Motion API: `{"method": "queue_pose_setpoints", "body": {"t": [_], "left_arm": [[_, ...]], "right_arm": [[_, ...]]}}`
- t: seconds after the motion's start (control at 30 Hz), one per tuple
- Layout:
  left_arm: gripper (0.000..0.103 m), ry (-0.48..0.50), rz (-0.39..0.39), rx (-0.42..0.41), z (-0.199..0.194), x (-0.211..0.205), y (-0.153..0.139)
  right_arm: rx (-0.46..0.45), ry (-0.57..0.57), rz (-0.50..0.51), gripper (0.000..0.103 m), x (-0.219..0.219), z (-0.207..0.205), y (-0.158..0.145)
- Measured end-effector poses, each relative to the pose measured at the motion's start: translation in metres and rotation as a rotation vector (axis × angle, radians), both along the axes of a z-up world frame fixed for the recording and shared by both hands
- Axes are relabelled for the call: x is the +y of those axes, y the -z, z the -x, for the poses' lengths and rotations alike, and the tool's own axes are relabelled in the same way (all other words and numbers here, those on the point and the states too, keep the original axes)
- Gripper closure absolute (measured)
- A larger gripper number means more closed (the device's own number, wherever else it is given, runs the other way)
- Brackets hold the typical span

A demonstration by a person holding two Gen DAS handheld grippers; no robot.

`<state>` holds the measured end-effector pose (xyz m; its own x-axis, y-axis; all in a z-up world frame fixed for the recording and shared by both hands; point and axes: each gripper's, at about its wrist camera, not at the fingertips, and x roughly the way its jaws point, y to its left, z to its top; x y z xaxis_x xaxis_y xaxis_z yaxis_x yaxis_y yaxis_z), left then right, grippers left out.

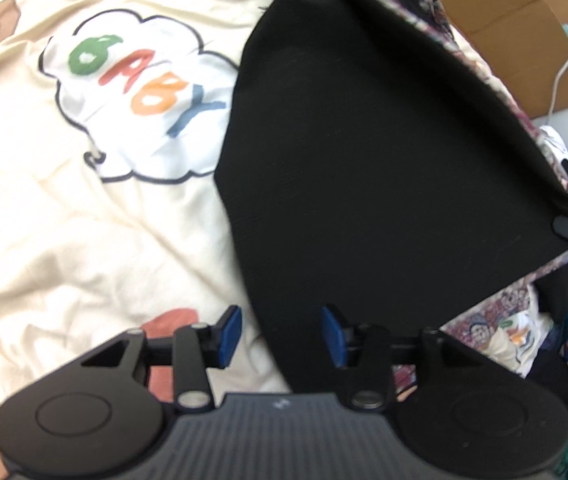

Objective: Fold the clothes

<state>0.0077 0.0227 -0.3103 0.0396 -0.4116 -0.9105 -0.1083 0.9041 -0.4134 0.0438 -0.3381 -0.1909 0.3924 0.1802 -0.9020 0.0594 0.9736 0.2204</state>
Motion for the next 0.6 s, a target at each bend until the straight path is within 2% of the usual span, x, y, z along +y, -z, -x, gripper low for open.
{"method": "queue_pose_setpoints", "body": {"t": [0.1, 0.27, 0.3, 0.33, 0.37, 0.43, 0.6], "left_arm": [[0.055, 0.033, 0.016, -0.001, 0.008, -0.01, 0.009], [0.057, -0.015, 0.066, 0.016, 0.021, -0.017, 0.021], [0.069, -0.018, 0.073, 0.018, 0.021, -0.018, 0.022], [0.088, -0.01, 0.075, 0.023, 0.021, -0.018, 0.021], [0.093, -0.001, 0.081, 0.03, 0.02, -0.018, 0.019], [0.101, -0.008, 0.096, 0.032, 0.02, -0.015, 0.015], [0.101, -0.048, 0.179, 0.011, 0.02, -0.002, -0.003]], "right_arm": [[0.014, 0.041, -0.006, 0.1, -0.006, 0.005, 0.003], [0.016, 0.045, -0.011, 0.1, -0.007, 0.006, 0.003], [0.015, 0.047, -0.011, 0.1, -0.008, 0.007, 0.003], [0.015, 0.051, -0.012, 0.1, -0.009, 0.007, 0.004], [0.016, 0.056, -0.013, 0.1, -0.011, 0.007, 0.004], [0.017, 0.068, -0.018, 0.1, -0.014, 0.008, 0.005], [0.018, 0.105, -0.031, 0.1, -0.027, 0.01, 0.005]]}}
